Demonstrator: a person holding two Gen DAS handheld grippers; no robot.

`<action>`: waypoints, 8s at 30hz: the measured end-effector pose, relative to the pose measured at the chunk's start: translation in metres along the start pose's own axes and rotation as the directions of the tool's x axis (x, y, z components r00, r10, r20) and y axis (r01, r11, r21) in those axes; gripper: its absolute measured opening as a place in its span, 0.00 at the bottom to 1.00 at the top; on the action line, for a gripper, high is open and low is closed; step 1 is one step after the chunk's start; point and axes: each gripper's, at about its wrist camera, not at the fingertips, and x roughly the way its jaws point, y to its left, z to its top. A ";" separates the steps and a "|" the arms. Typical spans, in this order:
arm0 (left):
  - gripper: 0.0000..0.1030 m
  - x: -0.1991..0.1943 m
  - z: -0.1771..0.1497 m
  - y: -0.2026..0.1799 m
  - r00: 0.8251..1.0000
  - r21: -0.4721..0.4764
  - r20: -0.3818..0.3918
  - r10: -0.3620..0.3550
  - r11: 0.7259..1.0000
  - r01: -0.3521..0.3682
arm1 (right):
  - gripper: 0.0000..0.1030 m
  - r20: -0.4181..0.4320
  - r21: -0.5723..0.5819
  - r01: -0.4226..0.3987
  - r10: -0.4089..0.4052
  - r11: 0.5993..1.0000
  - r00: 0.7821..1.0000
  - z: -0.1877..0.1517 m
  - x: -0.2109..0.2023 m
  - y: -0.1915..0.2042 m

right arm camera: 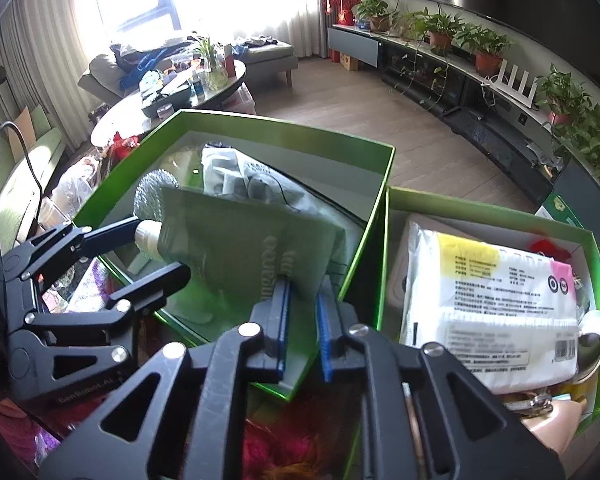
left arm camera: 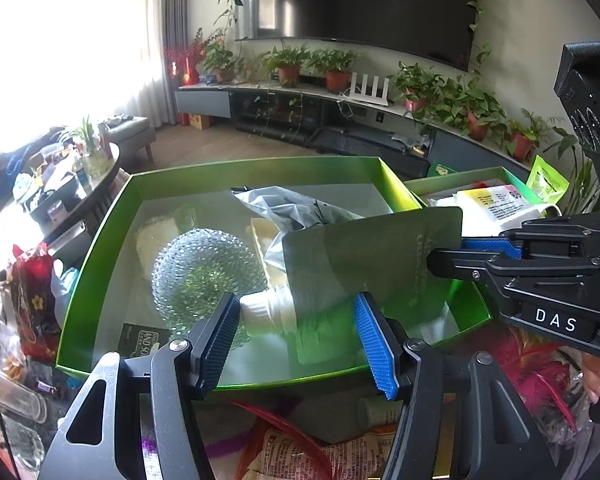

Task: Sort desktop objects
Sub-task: 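Lower the pouch into the green box beside the scouring ball and open the right gripper, then withdraw the right gripper from the box back over the table, then move the right gripper toward the pink bow hair clip and open it, then close the right gripper on the pink bow hair clip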

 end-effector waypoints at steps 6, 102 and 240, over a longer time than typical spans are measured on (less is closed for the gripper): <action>0.58 -0.005 0.001 -0.002 1.000 0.010 0.009 0.009 1.000 -0.009 | 0.20 0.009 0.005 0.002 -0.002 1.000 1.000 -0.001 -0.007 0.001; 0.64 -0.204 -0.156 -0.093 0.991 0.145 0.123 0.053 0.987 -0.070 | 0.41 0.166 0.036 0.062 -0.067 0.997 0.984 -0.215 -0.187 0.073; 0.48 -0.206 -0.256 0.012 1.000 -0.042 -0.015 -0.003 0.999 0.002 | 0.20 -0.003 -0.147 -0.246 0.249 0.958 0.969 -0.258 -0.102 0.228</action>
